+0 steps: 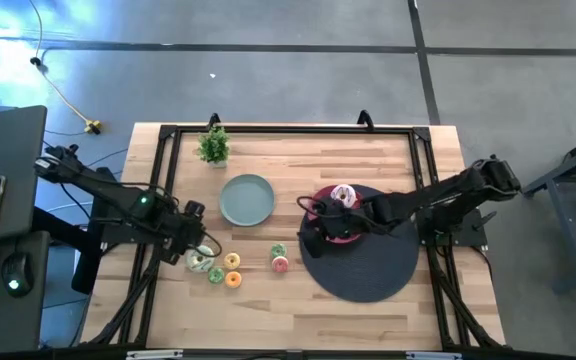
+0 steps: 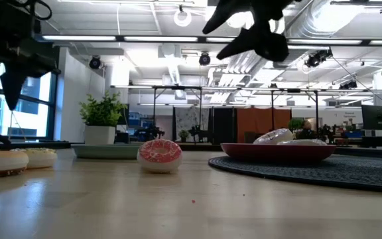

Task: Pick & Place donuts
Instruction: Put the large blue donut on the red plate

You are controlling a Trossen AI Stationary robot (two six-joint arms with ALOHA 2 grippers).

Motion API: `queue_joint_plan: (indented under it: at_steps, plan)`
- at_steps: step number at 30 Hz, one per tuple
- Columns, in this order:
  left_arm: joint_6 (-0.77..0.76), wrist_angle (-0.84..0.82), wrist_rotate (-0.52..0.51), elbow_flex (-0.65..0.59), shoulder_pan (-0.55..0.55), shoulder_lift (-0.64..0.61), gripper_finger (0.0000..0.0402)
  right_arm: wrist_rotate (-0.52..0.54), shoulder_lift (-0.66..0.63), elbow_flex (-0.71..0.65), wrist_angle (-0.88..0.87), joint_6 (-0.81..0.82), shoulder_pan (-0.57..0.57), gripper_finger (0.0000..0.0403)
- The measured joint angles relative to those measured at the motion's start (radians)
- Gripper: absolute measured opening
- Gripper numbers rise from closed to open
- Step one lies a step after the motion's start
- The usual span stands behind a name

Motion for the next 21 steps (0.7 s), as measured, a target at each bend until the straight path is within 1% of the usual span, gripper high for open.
queue_joint_plan:
  at_steps: [2, 6, 8, 16, 21]
  plan:
    - [-0.036, 0.048, 0.013, -0.041, 0.012, 0.001, 0.0229, 0.014, 0.000, 0.029, -0.045, -0.026, -0.012, 0.0211]
    - [-0.113, 0.141, 0.079, -0.123, 0.025, 0.000, 0.0228, 0.022, 0.000, 0.054, -0.074, -0.071, -0.034, 0.0211]
    - [-0.145, 0.135, 0.103, -0.155, 0.025, 0.000, 0.0227, 0.022, 0.000, 0.054, -0.069, -0.078, -0.043, 0.0211]
    - [-0.213, 0.203, 0.160, -0.214, 0.025, 0.000, 0.0227, 0.030, 0.000, 0.047, -0.094, -0.074, -0.053, 0.0211]
    - [-0.276, 0.343, 0.183, -0.262, 0.025, -0.009, 0.0226, 0.034, 0.000, 0.047, -0.096, -0.071, -0.061, 0.0211]
